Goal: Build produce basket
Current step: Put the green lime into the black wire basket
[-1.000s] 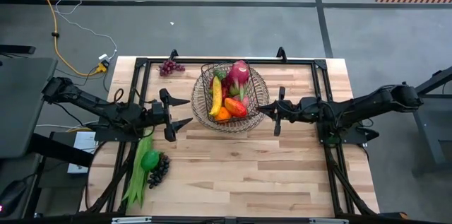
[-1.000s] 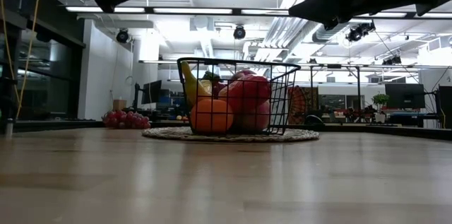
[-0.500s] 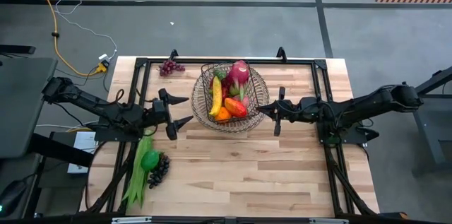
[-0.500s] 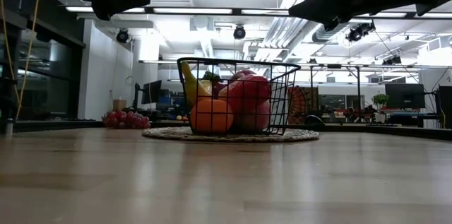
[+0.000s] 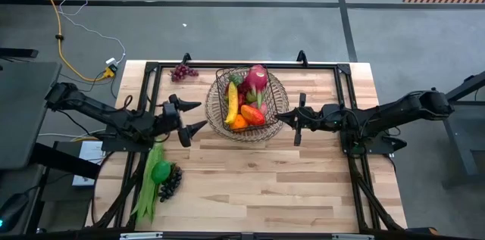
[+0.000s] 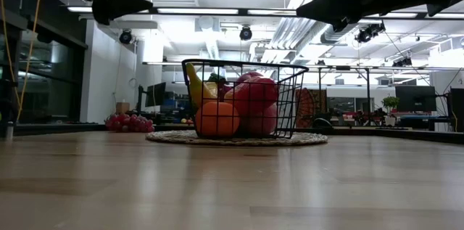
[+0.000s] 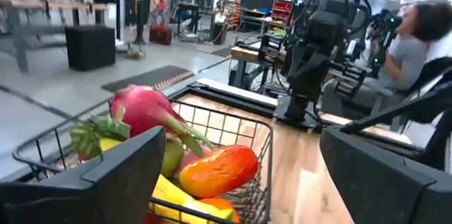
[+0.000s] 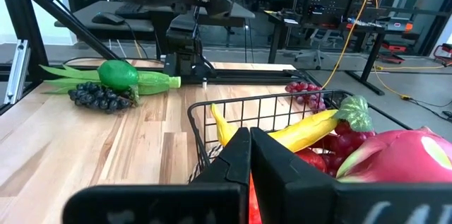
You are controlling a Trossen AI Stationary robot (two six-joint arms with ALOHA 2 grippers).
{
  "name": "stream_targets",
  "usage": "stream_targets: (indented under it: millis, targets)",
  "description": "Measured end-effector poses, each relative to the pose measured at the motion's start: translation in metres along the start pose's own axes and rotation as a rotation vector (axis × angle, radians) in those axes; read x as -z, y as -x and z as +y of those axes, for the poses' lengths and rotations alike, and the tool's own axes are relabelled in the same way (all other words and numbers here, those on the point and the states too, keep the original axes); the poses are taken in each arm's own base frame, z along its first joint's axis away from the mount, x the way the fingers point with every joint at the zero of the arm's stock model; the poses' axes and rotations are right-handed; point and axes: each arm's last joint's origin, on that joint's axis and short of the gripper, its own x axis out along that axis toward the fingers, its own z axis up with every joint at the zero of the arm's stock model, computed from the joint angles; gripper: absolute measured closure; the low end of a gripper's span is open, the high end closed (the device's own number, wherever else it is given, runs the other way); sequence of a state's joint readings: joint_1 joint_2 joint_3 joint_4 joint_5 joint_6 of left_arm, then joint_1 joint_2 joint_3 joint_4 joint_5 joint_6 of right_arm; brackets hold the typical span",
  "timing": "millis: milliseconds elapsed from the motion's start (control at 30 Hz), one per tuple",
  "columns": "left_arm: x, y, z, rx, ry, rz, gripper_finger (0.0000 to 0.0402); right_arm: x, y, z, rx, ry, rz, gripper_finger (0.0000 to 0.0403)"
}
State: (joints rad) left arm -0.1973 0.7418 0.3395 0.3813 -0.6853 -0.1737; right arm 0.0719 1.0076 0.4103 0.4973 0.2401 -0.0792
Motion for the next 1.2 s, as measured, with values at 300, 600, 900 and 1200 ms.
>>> stream_targets:
  millis: [300, 600, 900, 1200]
  targets:
    - [-0.022, 0.002, -0.013, 0.02, 0.173, 0.389, 0.0036, 0.0, 0.0, 0.0, 0.0, 0.005, 0.0, 0.0403]
    - [-0.001, 0.026, -0.031, -0.119, 0.409, 0.999, 0.0036, 0.0, 0.0, 0.0, 0.0, 0.007, 0.0, 0.0403]
    - [0.02, 0.063, -0.042, -0.355, 0.486, 1.242, 0.0037, 0.001, 0.0, 0.0, -0.001, 0.009, 0.007, 0.0403]
    - [0.029, 0.083, -0.054, -0.435, 0.524, 1.274, 0.0037, 0.001, 0.0, 0.0, -0.001, 0.009, 0.008, 0.0403]
